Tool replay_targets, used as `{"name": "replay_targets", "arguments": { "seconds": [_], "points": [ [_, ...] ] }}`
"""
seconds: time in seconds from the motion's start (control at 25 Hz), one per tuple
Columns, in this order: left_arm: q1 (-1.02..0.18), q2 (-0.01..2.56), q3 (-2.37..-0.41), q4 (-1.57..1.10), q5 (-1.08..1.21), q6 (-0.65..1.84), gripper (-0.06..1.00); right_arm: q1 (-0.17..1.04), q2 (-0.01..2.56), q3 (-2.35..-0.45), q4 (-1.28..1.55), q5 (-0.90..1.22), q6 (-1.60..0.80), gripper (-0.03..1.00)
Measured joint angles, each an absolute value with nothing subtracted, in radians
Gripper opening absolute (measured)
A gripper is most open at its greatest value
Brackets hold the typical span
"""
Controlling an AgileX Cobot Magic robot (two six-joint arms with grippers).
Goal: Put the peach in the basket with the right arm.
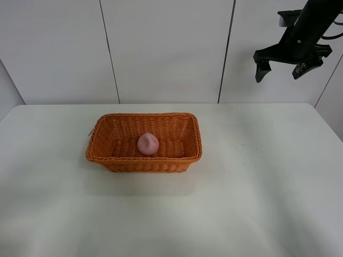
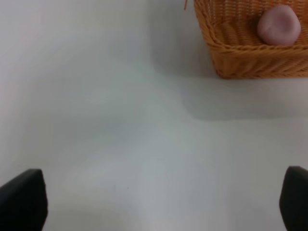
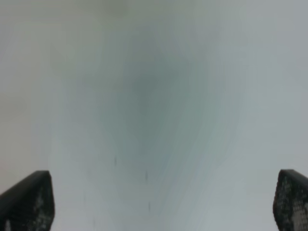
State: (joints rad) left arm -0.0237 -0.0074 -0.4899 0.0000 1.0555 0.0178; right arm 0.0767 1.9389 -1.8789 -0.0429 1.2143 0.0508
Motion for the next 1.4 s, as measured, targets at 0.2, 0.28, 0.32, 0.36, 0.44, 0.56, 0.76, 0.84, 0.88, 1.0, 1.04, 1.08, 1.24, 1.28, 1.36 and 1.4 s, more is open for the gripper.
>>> {"name": "replay_targets", "arguments": {
  "seconds": [0.2,0.28,0.32,0.36,0.44,0.56,0.76,0.84,0.88,1.0,1.04,1.08,1.24,1.28,1.36,1.4],
  "points": [
    [-0.024,-0.007,-0.49,0.0,1.055,0.018,0.99,0.077,1.653,-1.536,-0.043,1.214,0.049,0.7],
    [-0.024,-0.007,-0.49,0.0,1.055,0.018,0.99,0.077,1.539,-1.387,-0.043,1.214,0.049,0.7],
    [-0.024,-0.007,-0.49,0.0,1.055,0.018,0.99,0.077,1.475,-1.326,-0.043,1.215,0.049,0.7],
    [-0.024,-0.007,-0.49,0.0,1.055,0.018,0.99,0.077,1.421,-1.254,-0.043,1.215,0.049,0.7],
    [-0.024,-0.007,-0.49,0.0,1.055,0.018,0.99,0.077,1.288,-1.125,-0.043,1.215,0.047,0.7],
    [-0.024,-0.007,-0.49,0.0,1.055,0.018,0.99,0.077,1.095,-0.92,-0.043,1.184,0.025,0.7],
    [-0.024,-0.007,-0.49,0.006,1.055,0.018,0.99,0.077,0.732,-0.654,-0.043,1.072,0.018,0.7],
    [-0.024,-0.007,-0.49,0.0,1.055,0.018,0.99,0.077,0.589,-0.569,-0.034,1.04,0.018,0.7],
    [-0.024,-0.007,-0.49,0.0,1.055,0.018,0.99,0.077,0.512,-0.54,-0.025,1.031,0.018,0.7],
    [-0.024,-0.007,-0.49,0.0,1.055,0.018,0.99,0.077,0.32,-0.494,-0.012,1.031,0.018,0.7],
    [-0.024,-0.007,-0.49,0.0,1.055,0.018,0.99,0.077,0.261,-0.493,-0.011,1.03,0.019,0.7],
    [-0.024,-0.007,-0.49,0.0,1.055,0.018,0.99,0.077,0.216,-0.493,-0.011,1.029,0.019,0.7],
    [-0.024,-0.007,-0.49,0.0,1.055,0.018,0.99,0.077,0.057,-0.491,-0.01,1.028,0.019,0.7],
    [-0.024,-0.007,-0.49,0.0,1.055,0.018,0.99,0.077,0.027,-0.49,-0.01,1.028,0.019,0.7],
    [-0.024,-0.007,-0.49,0.0,1.055,0.018,0.99,0.077,-0.001,-0.49,-0.01,1.028,0.019,0.7],
    [-0.024,-0.007,-0.49,0.0,1.055,0.018,0.99,0.077,-0.003,-0.49,-0.01,1.028,0.02,0.7]
  ]
}}
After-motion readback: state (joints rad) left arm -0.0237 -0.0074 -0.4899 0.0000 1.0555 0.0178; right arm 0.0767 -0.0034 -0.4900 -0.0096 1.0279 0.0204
